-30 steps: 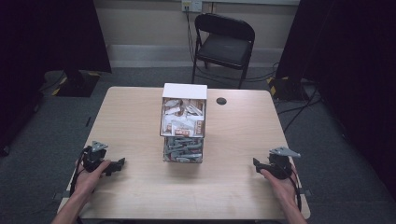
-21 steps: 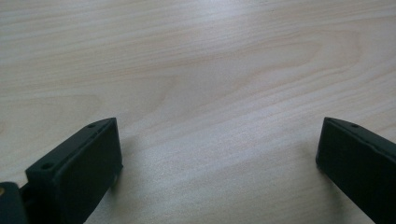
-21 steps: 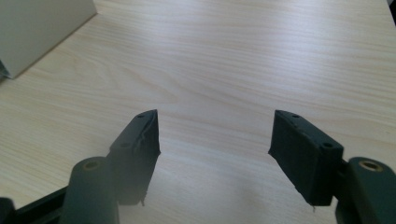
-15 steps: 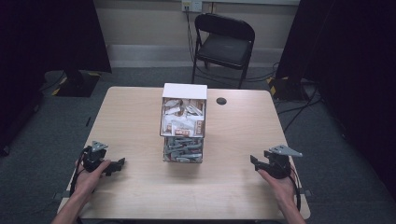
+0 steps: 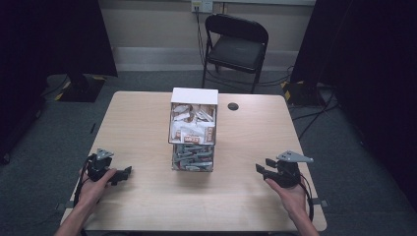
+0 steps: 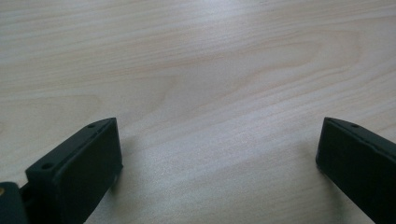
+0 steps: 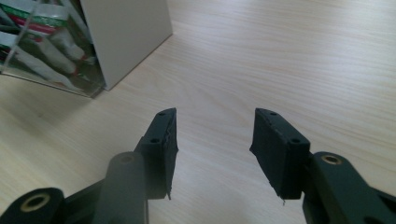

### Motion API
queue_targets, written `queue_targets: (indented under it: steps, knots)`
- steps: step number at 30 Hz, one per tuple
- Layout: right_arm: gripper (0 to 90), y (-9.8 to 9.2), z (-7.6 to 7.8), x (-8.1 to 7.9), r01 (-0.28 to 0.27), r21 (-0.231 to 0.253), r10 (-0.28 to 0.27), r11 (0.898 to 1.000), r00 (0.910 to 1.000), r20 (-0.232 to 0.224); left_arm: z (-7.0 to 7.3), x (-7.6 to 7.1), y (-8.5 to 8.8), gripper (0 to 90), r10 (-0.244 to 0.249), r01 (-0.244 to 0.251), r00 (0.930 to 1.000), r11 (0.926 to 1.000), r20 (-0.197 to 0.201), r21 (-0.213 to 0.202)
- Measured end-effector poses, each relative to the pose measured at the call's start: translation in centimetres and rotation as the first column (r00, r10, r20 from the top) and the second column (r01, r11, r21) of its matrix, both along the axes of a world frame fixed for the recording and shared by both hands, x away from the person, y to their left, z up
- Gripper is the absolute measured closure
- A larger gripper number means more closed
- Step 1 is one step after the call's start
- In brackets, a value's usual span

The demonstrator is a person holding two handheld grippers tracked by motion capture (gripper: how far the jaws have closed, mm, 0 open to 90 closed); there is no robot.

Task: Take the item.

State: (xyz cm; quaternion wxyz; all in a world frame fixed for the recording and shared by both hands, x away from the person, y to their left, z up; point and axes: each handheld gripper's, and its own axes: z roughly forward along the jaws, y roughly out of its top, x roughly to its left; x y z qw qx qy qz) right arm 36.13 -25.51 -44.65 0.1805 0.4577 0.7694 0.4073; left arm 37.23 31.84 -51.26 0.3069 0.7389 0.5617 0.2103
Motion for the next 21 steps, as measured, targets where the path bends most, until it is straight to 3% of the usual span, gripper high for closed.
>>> queue_targets:
  steps: [6,17,21]
  knots:
    - [53.4,1.1,0.5,-0.1,-0.065,0.020,0.065,0.998,0.9977,-0.017,0.0,0.0,0.0,0.0,0.000,0.000,1.0000,1.0000,0.000,0.000]
    - [57.2,2.8,1.4,-0.5,-0.150,0.045,0.151,0.988,0.9886,-0.005,0.0,0.0,0.0,0.0,0.000,0.000,1.0000,1.0000,0.000,0.000]
    - [57.4,3.7,2.0,-0.6,-0.175,0.021,0.175,0.984,0.9845,0.015,0.0,0.0,0.0,0.0,0.000,0.000,1.0000,1.0000,0.000,0.000]
